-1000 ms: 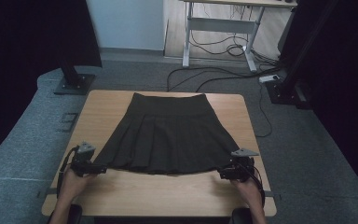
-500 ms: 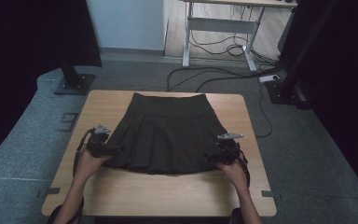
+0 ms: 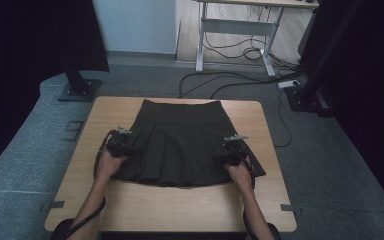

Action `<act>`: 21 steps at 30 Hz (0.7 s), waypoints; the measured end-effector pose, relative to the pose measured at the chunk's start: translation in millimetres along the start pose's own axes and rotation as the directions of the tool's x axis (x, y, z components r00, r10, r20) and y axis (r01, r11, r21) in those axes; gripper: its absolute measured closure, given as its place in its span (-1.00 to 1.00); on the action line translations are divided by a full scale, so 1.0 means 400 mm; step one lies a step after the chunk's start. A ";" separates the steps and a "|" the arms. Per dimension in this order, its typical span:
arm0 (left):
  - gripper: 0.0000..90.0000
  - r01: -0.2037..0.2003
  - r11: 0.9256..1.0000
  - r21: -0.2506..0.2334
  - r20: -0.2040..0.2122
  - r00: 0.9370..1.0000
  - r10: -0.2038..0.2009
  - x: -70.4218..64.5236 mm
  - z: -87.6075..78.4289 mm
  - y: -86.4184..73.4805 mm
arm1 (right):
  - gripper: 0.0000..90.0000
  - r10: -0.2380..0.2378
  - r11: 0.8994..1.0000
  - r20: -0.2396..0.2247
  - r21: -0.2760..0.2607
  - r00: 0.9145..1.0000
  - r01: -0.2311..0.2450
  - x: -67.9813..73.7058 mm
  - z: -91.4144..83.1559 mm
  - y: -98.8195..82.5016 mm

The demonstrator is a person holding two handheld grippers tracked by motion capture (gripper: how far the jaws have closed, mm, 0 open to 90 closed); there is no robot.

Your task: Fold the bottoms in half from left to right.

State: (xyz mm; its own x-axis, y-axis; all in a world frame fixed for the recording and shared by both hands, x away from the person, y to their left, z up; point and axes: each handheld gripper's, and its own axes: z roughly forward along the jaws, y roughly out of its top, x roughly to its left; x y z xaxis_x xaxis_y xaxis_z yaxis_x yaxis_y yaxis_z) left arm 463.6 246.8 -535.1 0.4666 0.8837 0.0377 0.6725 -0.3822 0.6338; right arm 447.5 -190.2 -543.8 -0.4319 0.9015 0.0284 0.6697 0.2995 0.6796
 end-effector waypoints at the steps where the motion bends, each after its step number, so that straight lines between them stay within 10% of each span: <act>1: -0.44 0.055 0.998 -0.015 0.026 0.998 -0.054 0.007 0.001 -0.010 | -0.75 -0.007 1.000 0.000 -0.004 1.000 0.007 0.000 0.003 -0.005; 21: -0.38 0.067 0.997 -0.042 0.008 0.998 -0.067 -0.097 -0.088 -0.123 | -0.76 -0.003 0.999 0.008 -0.037 1.000 0.003 0.021 -0.065 -0.094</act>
State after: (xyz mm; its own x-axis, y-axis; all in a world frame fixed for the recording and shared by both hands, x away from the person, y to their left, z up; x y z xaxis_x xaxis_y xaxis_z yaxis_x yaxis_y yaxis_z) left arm 392.4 240.8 -540.5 0.4252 0.9050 -0.0114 0.6776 -0.3099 0.6670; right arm 402.7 -201.9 -550.0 -0.4289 0.9031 0.0209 0.6455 0.2902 0.7065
